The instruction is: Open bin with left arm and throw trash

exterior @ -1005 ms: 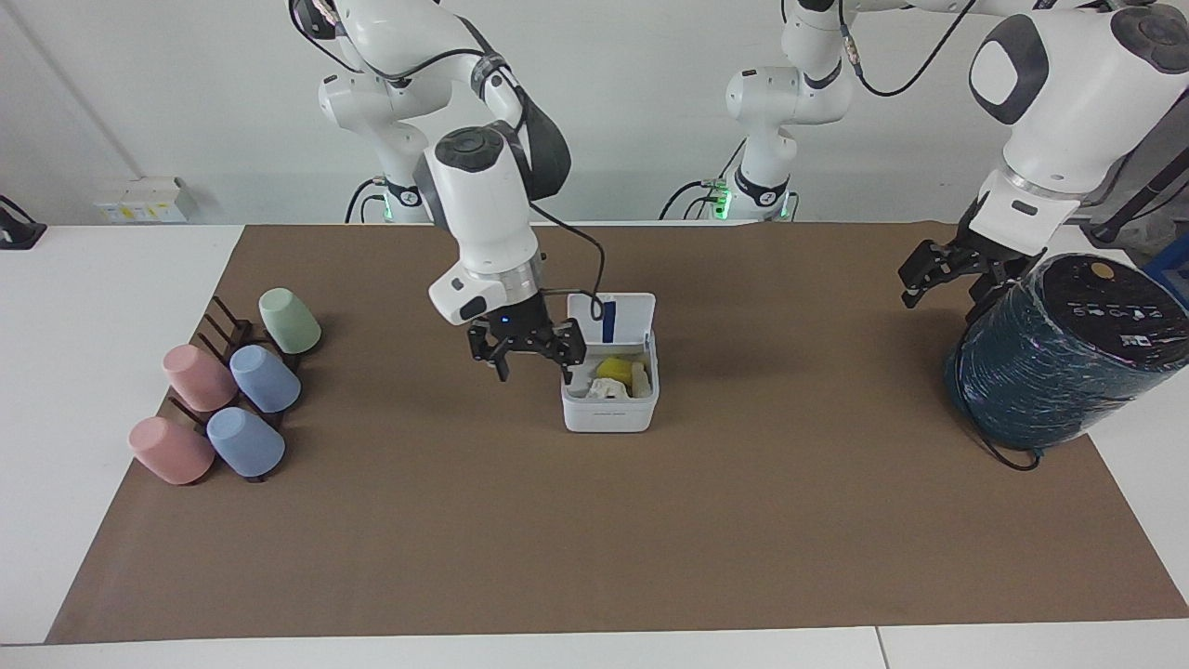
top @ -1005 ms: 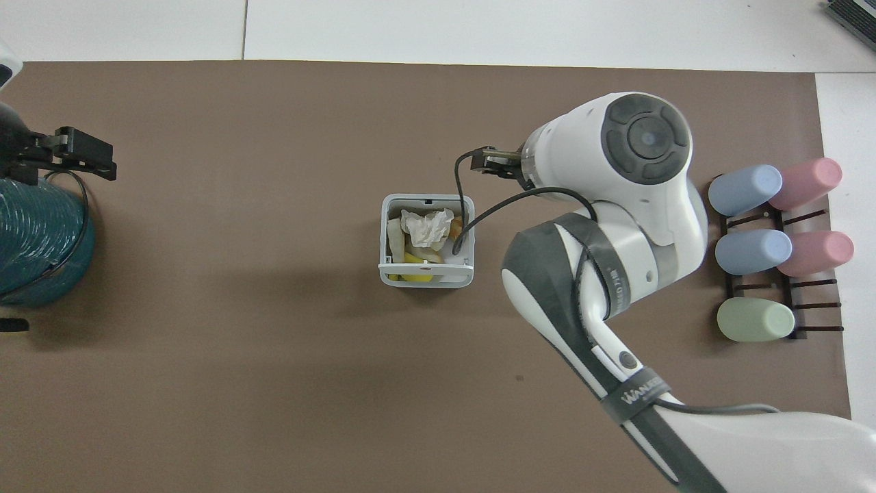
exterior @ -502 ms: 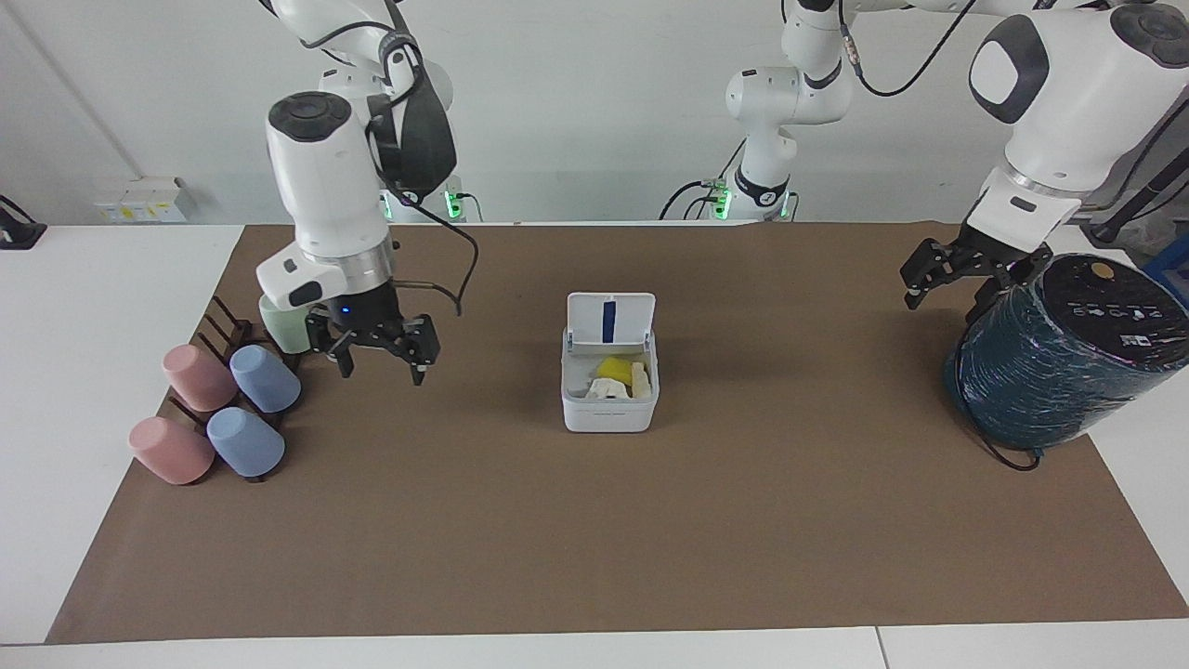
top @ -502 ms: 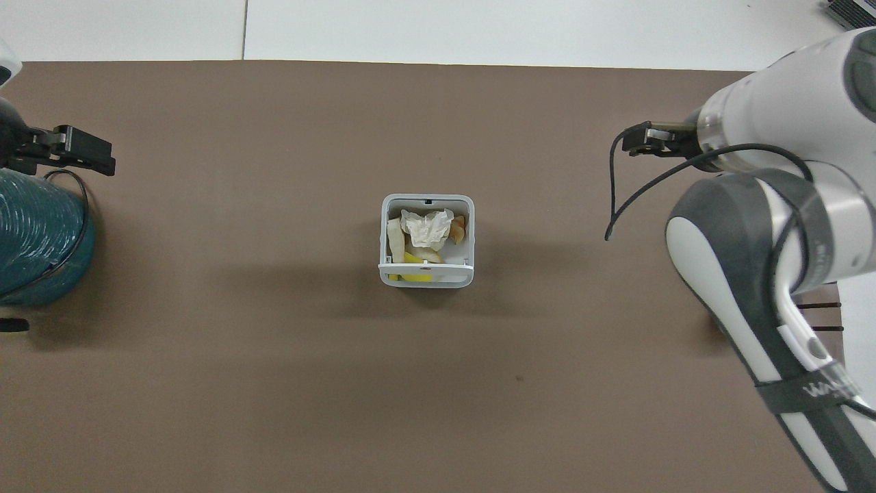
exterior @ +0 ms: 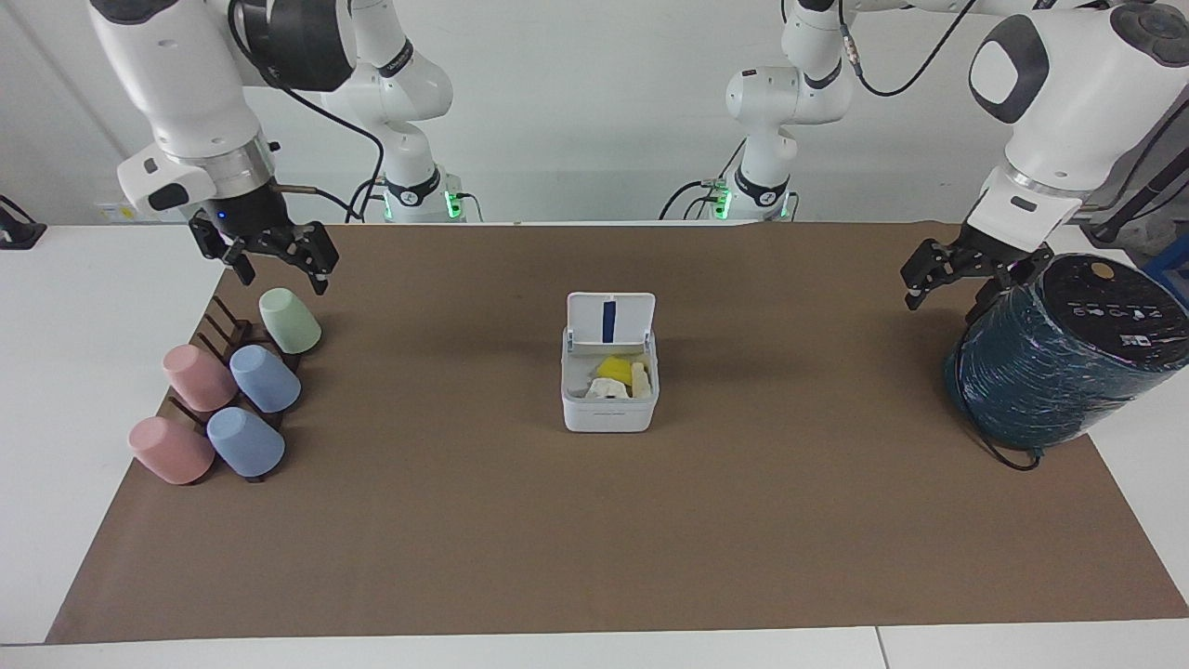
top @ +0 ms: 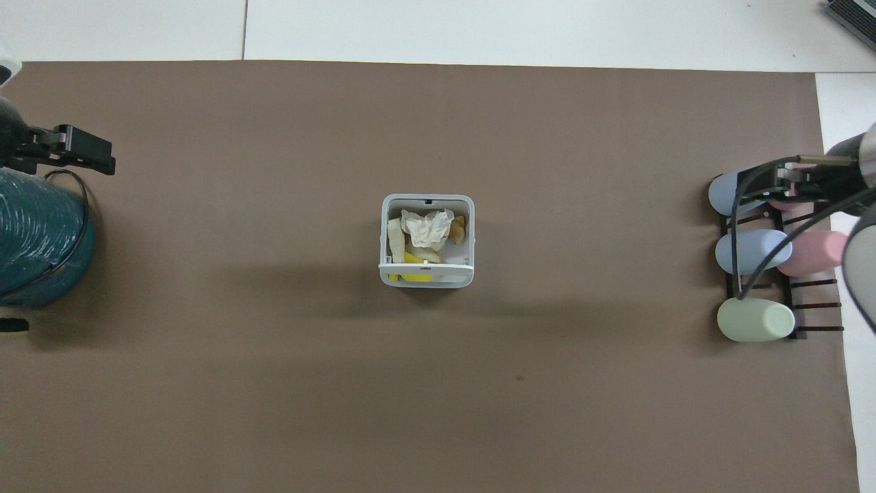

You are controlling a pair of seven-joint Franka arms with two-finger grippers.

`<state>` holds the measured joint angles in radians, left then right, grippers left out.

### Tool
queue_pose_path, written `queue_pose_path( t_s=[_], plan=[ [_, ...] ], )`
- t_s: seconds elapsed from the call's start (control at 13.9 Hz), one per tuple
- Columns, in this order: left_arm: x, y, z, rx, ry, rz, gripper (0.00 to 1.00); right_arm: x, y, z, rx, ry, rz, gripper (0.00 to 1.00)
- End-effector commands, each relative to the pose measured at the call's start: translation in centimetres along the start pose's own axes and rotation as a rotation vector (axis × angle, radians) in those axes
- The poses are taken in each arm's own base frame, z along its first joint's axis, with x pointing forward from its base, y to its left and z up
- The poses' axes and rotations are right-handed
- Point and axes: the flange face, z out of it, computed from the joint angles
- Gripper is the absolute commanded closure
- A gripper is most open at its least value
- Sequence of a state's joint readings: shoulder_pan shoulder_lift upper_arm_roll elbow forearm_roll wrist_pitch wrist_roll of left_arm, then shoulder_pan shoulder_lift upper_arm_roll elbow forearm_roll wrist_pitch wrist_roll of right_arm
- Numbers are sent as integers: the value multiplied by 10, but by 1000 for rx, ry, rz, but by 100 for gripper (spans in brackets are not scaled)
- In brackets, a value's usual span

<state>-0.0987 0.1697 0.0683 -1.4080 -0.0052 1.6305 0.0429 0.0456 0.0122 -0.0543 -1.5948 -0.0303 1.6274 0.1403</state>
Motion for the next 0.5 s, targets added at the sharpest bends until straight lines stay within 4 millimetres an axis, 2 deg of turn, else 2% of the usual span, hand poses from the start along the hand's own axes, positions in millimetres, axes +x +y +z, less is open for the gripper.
queue_pose_path(
  t_s=[0.0, 0.07, 0.22, 0.43],
  plan=[
    [-6, -2, -1, 16, 9, 17, 0, -8, 13, -5, 27, -42, -51, 0],
    [-6, -2, -1, 16, 9, 17, 0, -8, 16, -4, 29, -42, -54, 0],
    [-6, -2, -1, 16, 9, 18, 0, -14, 3, 1, 31, -38, -77, 0],
    [-6, -2, -1, 16, 8, 18, 0, -15, 1, -1, 29, -33, -83, 0]
  ],
)
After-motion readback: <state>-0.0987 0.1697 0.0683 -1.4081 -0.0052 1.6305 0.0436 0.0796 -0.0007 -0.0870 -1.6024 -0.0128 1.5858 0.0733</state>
